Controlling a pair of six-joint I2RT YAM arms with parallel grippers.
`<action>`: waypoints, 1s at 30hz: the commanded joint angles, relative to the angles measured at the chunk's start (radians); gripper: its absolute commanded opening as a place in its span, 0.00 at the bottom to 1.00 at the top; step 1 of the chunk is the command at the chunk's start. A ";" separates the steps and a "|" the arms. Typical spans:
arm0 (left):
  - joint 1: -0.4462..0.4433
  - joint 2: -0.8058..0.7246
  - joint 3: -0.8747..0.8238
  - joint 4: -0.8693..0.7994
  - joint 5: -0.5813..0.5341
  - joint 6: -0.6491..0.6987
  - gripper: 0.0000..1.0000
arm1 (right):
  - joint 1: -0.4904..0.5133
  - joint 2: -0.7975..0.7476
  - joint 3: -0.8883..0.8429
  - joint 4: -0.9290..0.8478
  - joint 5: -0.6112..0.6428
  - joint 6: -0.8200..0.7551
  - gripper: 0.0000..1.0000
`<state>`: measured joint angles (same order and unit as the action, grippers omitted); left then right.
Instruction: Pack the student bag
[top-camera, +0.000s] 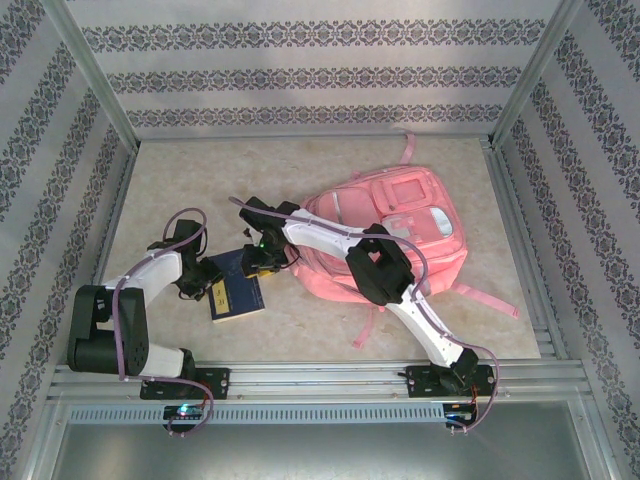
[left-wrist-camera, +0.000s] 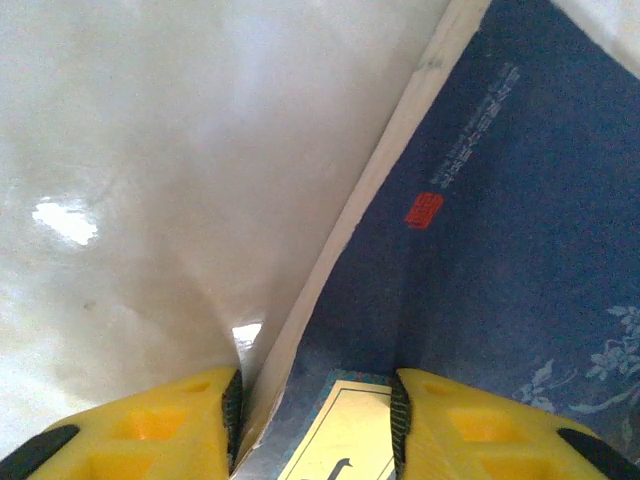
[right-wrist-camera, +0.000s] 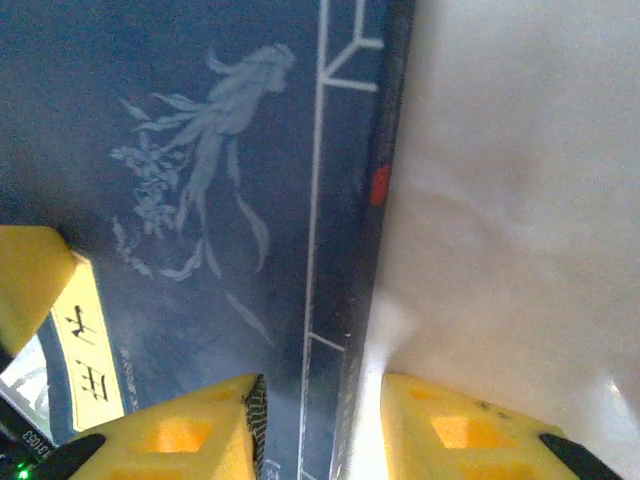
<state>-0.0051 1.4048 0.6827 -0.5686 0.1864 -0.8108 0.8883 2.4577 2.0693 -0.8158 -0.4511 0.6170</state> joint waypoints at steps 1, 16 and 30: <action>0.005 0.052 -0.041 0.045 0.028 0.020 0.40 | 0.016 0.027 0.026 0.008 -0.038 0.018 0.37; 0.005 0.071 -0.046 0.059 0.064 0.038 0.32 | -0.003 -0.092 0.027 0.098 -0.197 0.014 0.36; 0.005 -0.032 -0.054 0.086 0.160 -0.013 0.32 | -0.002 -0.048 -0.020 0.198 -0.305 0.076 0.23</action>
<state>0.0044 1.3888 0.6571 -0.4904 0.2752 -0.7979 0.8658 2.4016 2.0518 -0.6662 -0.6910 0.6865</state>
